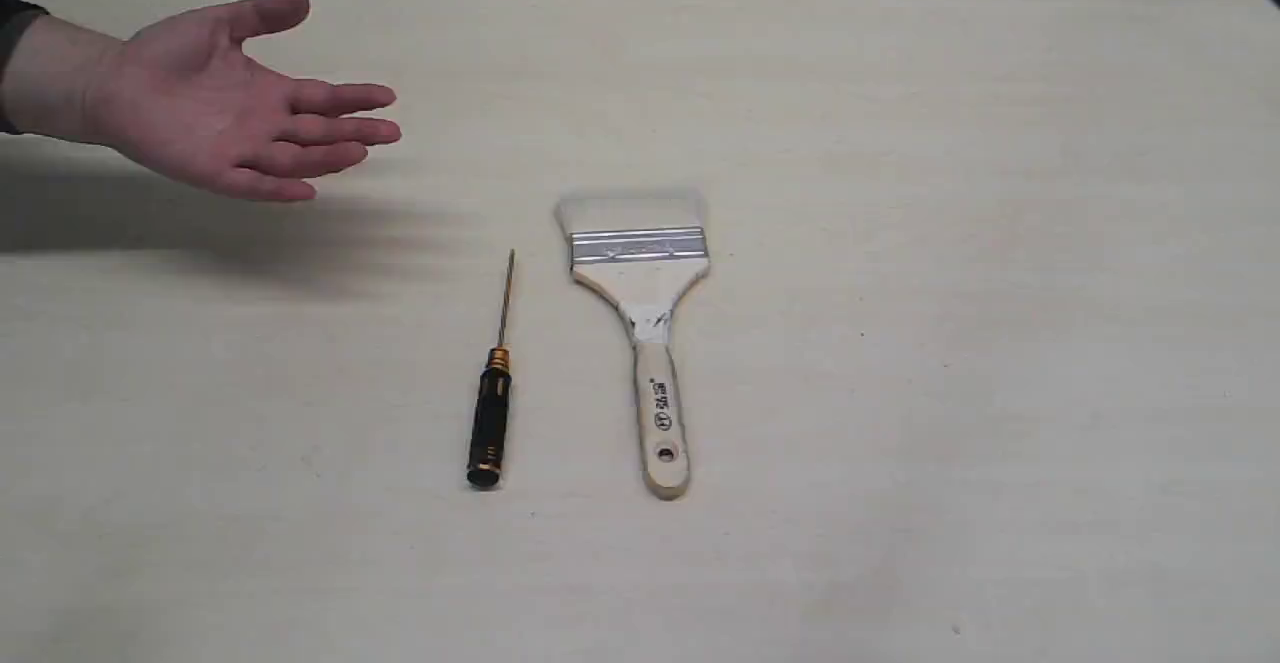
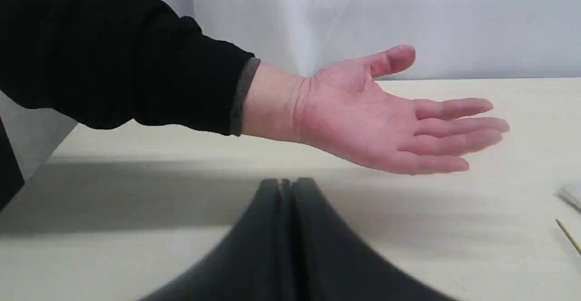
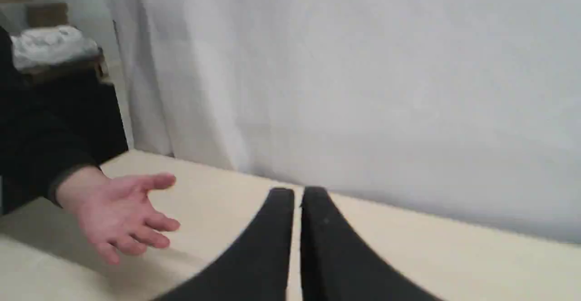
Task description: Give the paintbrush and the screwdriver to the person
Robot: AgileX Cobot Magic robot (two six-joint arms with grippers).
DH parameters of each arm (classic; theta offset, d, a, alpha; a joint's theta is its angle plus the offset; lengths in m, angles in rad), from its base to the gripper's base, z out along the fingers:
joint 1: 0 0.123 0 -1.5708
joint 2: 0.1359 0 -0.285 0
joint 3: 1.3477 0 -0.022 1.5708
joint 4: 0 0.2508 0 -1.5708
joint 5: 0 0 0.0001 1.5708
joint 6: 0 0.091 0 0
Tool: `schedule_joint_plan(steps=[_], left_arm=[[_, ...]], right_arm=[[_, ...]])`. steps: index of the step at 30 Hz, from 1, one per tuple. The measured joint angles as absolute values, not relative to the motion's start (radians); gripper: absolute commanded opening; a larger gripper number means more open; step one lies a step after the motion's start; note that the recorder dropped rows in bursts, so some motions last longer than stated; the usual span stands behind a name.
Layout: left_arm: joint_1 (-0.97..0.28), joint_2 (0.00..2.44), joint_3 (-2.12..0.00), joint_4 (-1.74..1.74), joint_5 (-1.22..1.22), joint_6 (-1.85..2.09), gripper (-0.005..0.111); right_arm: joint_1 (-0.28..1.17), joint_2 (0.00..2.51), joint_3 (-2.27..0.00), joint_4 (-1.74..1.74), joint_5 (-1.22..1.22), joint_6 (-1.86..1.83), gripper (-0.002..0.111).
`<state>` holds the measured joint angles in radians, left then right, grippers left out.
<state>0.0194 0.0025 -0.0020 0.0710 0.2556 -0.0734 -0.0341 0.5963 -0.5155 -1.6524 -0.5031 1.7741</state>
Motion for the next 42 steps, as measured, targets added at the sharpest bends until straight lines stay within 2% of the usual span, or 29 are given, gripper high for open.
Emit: schedule_joint_plan(steps=[5,12,15,20,24,26,30,36,38,42], left_arm=[[0.019,0.002,-0.002,0.071,0.256,-0.073,0.000],[0.019,0.002,-0.002,0.071,0.256,-0.073,0.000],[0.019,0.002,-0.002,0.071,0.256,-0.073,0.000],[0.019,0.002,-0.002,0.071,0.256,-0.073,0.000],[0.019,0.002,-0.002,0.071,0.256,-0.073,0.000],[0.019,0.002,-0.002,0.071,0.256,-0.073,0.000],[0.019,0.002,-0.002,0.071,0.256,-0.073,0.000],[0.019,0.002,-0.002,0.071,0.256,-0.073,0.000],[0.019,0.002,-0.002,0.071,0.256,-0.073,0.000],[0.019,0.002,-0.002,0.071,0.256,-0.073,0.000]], right_arm=[[-0.034,0.849,-0.544,-1.728,-0.485,1.904,0.004],[-0.034,1.212,-0.544,-1.736,-0.633,1.866,0.004],[-0.034,1.349,-0.544,-1.656,-0.742,1.747,0.004],[-0.032,1.568,-0.546,-1.452,-1.110,1.445,0.005],[0.010,1.679,-0.546,-1.391,-1.161,1.243,0.013],[0.081,1.690,-0.546,-1.361,-1.021,1.159,0.014],[0.252,1.696,-0.583,-1.268,-0.592,1.038,0.014],[0.546,1.698,-0.770,-1.160,0.038,0.991,0.014],[0.623,1.698,-0.834,-1.152,0.158,0.990,0.020],[0.750,1.698,-0.947,-1.081,0.273,0.987,0.044]])
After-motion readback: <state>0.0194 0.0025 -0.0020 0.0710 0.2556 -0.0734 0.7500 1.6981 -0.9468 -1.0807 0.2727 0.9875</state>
